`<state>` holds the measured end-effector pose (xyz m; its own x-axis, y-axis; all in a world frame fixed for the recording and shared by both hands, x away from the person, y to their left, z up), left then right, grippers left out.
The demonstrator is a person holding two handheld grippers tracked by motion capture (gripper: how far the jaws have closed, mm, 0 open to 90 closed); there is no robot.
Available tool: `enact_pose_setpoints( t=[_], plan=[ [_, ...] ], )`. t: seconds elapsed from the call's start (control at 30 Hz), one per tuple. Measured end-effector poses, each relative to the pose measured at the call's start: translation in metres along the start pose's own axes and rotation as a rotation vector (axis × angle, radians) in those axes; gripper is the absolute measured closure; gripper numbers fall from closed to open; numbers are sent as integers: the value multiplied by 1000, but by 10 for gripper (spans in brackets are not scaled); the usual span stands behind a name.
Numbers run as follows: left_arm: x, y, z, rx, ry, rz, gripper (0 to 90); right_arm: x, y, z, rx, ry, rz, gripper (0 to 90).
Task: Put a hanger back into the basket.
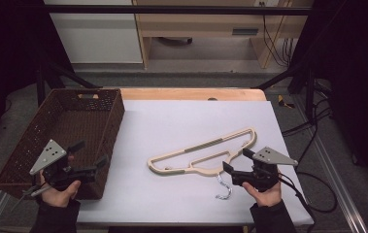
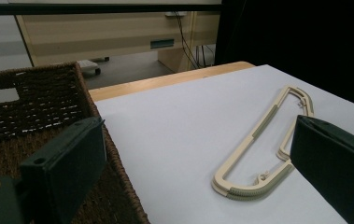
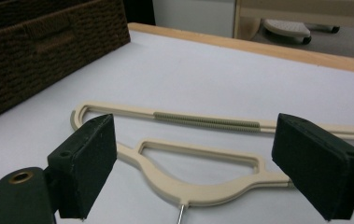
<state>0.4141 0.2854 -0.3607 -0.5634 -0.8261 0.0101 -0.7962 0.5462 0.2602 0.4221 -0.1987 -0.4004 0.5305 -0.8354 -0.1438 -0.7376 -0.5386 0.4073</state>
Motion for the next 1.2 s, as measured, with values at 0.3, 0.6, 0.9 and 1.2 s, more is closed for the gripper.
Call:
enact_pose_setpoints(
  t=[0.3, 0.6, 0.9, 1.2],
  plan=[
    [-1, 0, 0, -2, 8, 2, 34, -8, -16, 19, -102, 26, 4, 187],
    [0, -1, 0, -1, 9, 7, 33, 1, -26, 38, -158, -25, 19, 304],
    [2, -4, 2, -9, 7, 15, 33, 8, -39, 57, -238, -79, 39, 509],
    [4, -7, 3, -17, 3, 20, 35, 5, -49, 65, -279, -77, 18, 659]
  ],
)
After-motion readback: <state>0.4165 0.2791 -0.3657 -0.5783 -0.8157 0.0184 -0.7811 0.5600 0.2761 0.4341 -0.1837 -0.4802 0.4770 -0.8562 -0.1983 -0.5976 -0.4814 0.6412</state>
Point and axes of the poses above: each handheld gripper's, and its own axes: y roughly backward along the jaws, z roughly out of its underside, x roughly to its right, the point moved 2 cm from there along -y, roughly forward along the jaws, and after that the axes turned 3 degrees about -y, right-handed, at the moved point
